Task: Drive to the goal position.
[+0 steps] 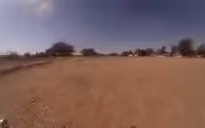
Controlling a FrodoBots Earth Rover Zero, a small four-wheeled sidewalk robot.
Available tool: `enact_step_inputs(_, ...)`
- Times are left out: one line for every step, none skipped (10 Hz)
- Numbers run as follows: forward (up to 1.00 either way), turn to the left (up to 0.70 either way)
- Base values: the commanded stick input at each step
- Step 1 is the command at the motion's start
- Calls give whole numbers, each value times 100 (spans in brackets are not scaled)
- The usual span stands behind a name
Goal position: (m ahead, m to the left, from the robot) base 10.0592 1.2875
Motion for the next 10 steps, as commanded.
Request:
enact_step_inputs(100,-27)
enact_step_inputs(100,-27)
enact_step_inputs(100,-27)
enact_step_inputs(100,-27)
enact_step_inputs(100,-27)
enact_step_inputs(100,-27)
enact_step_inputs(100,-27)
enact_step_inputs(100,-27)
enact_step_inputs(100,0)
enact_step_inputs(100,0)
